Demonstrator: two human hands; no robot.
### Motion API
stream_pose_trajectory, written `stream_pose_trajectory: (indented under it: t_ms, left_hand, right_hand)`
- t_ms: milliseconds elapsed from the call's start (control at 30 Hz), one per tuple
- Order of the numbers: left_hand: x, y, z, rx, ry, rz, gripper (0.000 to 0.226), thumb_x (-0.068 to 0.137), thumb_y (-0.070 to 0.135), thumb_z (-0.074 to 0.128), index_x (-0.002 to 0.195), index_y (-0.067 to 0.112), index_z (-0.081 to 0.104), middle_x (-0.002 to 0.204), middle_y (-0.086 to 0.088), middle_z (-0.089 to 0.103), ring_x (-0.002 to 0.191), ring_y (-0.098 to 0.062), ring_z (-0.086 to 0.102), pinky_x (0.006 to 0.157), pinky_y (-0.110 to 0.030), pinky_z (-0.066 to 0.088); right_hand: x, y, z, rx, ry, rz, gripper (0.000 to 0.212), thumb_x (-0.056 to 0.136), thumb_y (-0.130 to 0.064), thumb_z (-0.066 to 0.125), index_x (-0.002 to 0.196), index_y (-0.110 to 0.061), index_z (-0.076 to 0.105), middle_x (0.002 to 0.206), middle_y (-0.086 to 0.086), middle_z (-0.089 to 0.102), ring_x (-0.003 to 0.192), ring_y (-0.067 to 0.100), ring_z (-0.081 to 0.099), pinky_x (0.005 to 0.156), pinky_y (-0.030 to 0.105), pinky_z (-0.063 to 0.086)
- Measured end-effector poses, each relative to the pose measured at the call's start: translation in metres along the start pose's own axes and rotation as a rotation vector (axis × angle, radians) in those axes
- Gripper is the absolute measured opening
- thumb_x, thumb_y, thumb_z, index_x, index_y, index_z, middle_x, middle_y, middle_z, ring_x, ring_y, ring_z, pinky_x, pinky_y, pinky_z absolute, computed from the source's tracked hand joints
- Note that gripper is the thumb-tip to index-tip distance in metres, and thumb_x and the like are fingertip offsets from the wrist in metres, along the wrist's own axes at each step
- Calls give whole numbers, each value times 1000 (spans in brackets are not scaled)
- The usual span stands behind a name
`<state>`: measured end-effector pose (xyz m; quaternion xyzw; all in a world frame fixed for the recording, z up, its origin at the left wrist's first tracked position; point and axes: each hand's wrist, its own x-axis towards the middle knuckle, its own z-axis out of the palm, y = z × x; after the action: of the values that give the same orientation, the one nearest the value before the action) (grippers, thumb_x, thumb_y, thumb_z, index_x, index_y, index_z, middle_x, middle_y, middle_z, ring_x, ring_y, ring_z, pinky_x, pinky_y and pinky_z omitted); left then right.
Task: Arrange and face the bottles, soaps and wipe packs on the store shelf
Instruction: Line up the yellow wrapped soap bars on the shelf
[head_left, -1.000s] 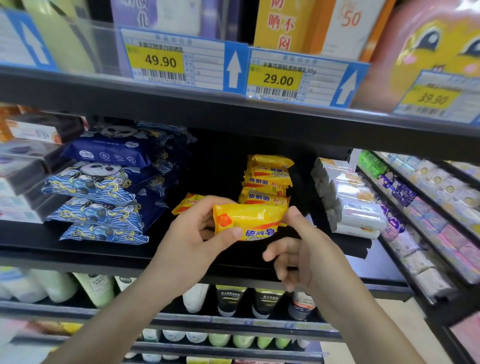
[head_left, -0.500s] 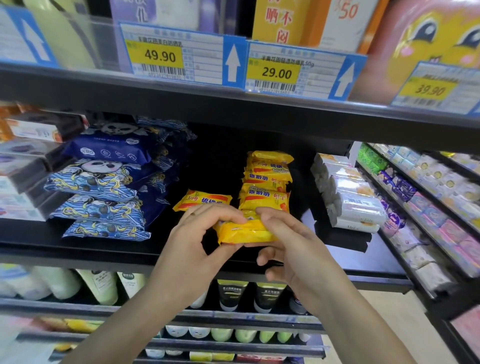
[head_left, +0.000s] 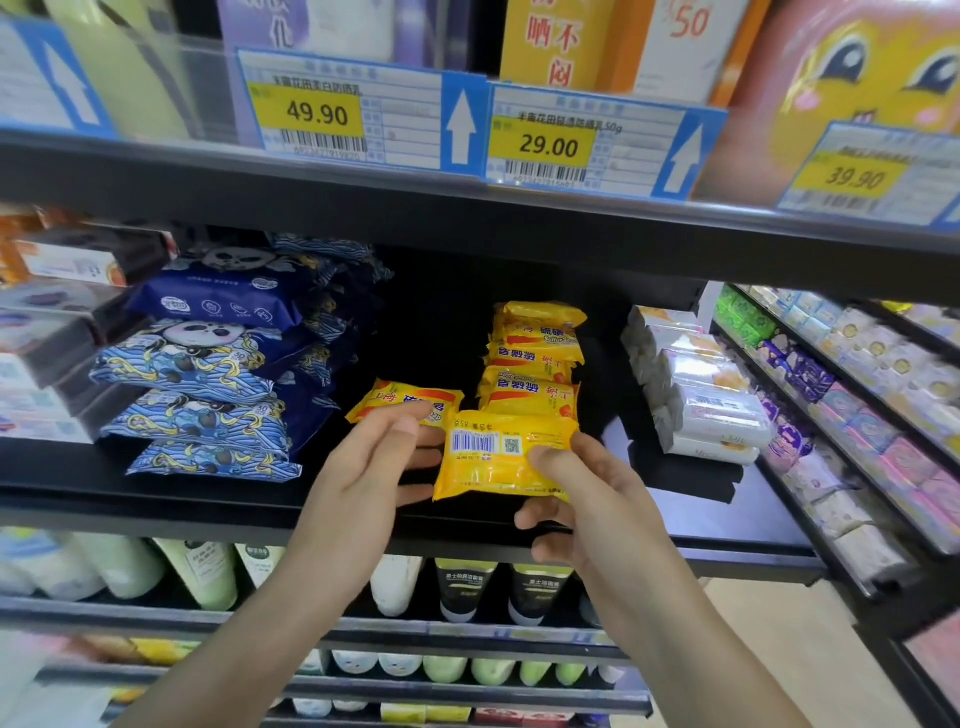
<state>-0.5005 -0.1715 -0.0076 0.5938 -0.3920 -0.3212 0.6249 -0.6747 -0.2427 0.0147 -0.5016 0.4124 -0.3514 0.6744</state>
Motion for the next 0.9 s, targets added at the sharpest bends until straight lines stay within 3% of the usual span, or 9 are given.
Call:
stream_pose_trajectory:
  t_ms: [67, 167, 233, 367, 633, 833, 900]
  left_hand:
    - [1, 6, 2, -13, -72, -94, 33, 101, 45, 49, 122, 28, 68, 111, 4, 77, 106, -14, 73, 95, -44, 59]
    - [5, 10, 2, -122, -218, -268, 59, 78, 65, 56, 120, 26, 69, 111, -1, 78, 104, -21, 75, 90, -43, 59]
    - [5, 12, 3, -140, -295, -291, 57, 77, 61, 60, 120, 25, 69, 113, -2, 78, 106, -21, 75, 92, -43, 58]
    - [5, 10, 4, 34, -313, -163, 49, 81, 44, 71, 125, 20, 66, 119, 6, 75, 110, -9, 71, 90, -33, 61]
    - [8, 3, 5, 56, -339, -50, 38, 87, 31, 69, 123, 18, 66, 117, 5, 76, 107, -13, 73, 85, -28, 60]
    - [9, 0, 6, 27, -269, 60, 39, 83, 26, 72, 120, 17, 65, 112, 4, 76, 106, -12, 72, 84, -23, 57]
    - [7, 0, 7, 58, -262, 110, 36, 84, 25, 73, 119, 18, 66, 112, 3, 76, 108, -11, 70, 89, -22, 56]
  right_hand:
    - [-1, 2, -2, -3, -8, 0, 21, 96, -23, 68, 117, -22, 72, 110, 7, 75, 68, 18, 62, 49, 27, 50]
    - [-3, 4, -4, -11, -23, -9, 16, 96, -21, 68, 111, -20, 76, 106, 8, 76, 70, 18, 63, 53, 28, 51]
    - [-4, 4, -4, -15, -38, -13, 17, 97, -19, 67, 112, -19, 75, 104, 8, 76, 72, 18, 64, 54, 28, 51]
    - [-7, 5, -6, -25, -77, -21, 19, 97, -13, 65, 113, -17, 74, 101, 10, 76, 73, 17, 65, 57, 28, 53]
    - [-9, 3, -12, -46, -117, -16, 22, 97, -12, 65, 116, -19, 72, 108, 7, 77, 84, 20, 71, 68, 29, 58]
    - [-9, -6, -24, -79, -193, 69, 39, 82, -49, 77, 116, -31, 73, 120, -2, 73, 89, 23, 70, 74, 38, 59]
    - [-9, -12, -24, -89, -213, 107, 46, 81, -62, 77, 115, -32, 75, 120, 3, 71, 84, 25, 69, 71, 39, 59]
